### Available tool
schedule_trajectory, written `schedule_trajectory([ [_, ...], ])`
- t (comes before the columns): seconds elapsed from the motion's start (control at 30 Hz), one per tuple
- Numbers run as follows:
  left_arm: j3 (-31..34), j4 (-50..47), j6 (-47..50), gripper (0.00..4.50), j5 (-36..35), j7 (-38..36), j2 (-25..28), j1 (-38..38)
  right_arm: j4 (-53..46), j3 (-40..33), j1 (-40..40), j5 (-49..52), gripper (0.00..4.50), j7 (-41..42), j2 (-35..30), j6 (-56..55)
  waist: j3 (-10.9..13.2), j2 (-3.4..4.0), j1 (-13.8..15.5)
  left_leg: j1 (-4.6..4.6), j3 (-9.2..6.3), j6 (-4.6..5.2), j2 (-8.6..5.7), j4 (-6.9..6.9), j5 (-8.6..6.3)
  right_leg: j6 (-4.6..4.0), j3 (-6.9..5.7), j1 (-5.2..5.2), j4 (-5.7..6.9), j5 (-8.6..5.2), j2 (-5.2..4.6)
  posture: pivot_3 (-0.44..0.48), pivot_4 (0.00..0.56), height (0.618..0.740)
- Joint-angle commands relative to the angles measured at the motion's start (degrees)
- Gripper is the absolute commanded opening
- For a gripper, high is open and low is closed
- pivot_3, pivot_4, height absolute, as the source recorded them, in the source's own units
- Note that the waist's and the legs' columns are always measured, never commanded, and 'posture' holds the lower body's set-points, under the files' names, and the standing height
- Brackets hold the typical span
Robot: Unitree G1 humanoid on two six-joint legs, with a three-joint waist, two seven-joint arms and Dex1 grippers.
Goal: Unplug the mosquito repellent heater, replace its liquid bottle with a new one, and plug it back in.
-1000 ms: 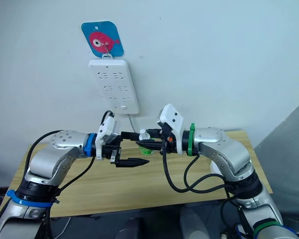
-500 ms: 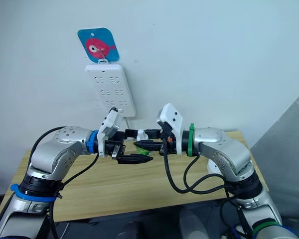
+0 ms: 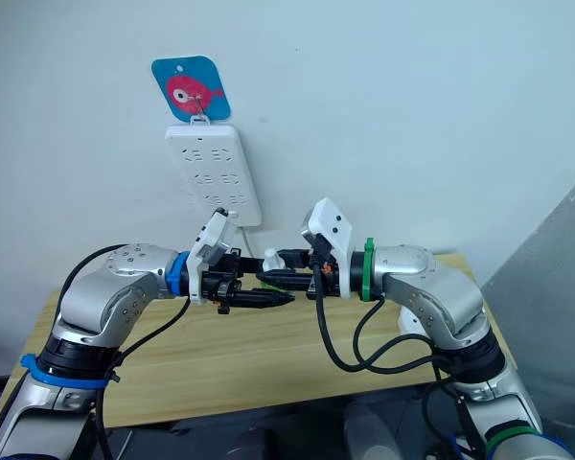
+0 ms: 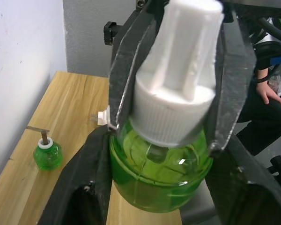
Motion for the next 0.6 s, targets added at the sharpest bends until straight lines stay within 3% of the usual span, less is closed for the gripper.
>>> schedule_trajectory([
  [0.03, 0.63, -0.85, -0.94, 2.30, -0.57, 0.04, -0.45, -0.55, -3.19, -1.10, -1.25, 1.98, 1.13, 1.10, -0.25, 0.07, 0.00, 0.00, 0.00, 0.00, 0.00, 0.00, 0.00, 0.00, 0.00, 0.00, 0.00, 0.00, 0.00, 0.00, 0.00, -0.175, 0.077, 0.740],
  [0.17, 1.11, -0.27, -1.48, 2.30, -0.11, 0.83, -0.94, -0.62, -3.58, -1.19, -1.00, 2.17, 1.13, 0.73, -0.70, 0.58, -0.01, 0.00, 0.01, 0.00, 0.00, 0.00, 0.00, 0.00, 0.00, 0.00, 0.00, 0.00, 0.00, 0.00, 0.00, -0.179, 0.077, 0.740],
  [0.33, 1.42, -0.29, -2.80, 2.30, 0.64, 2.74, -1.68, 0.46, -3.88, -1.81, 0.30, -1.88, 2.78, -3.47, -0.53, -2.35, -0.05, 0.02, 0.00, 0.01, 0.00, 0.00, 0.01, 0.00, 0.00, 0.00, 0.01, 0.01, 0.01, 0.00, 0.02, -0.176, 0.078, 0.740],
  [0.6, 2.04, -0.53, -9.60, 2.30, 5.42, 11.69, -5.82, 3.32, -10.88, -1.84, 6.32, -5.75, 2.80, -14.71, 3.85, -3.52, -0.47, 0.12, 0.08, 0.02, 0.00, 0.00, 0.03, 0.00, 0.00, 0.00, 0.04, 0.02, -0.01, 0.00, 0.02, -0.178, 0.084, 0.740],
])
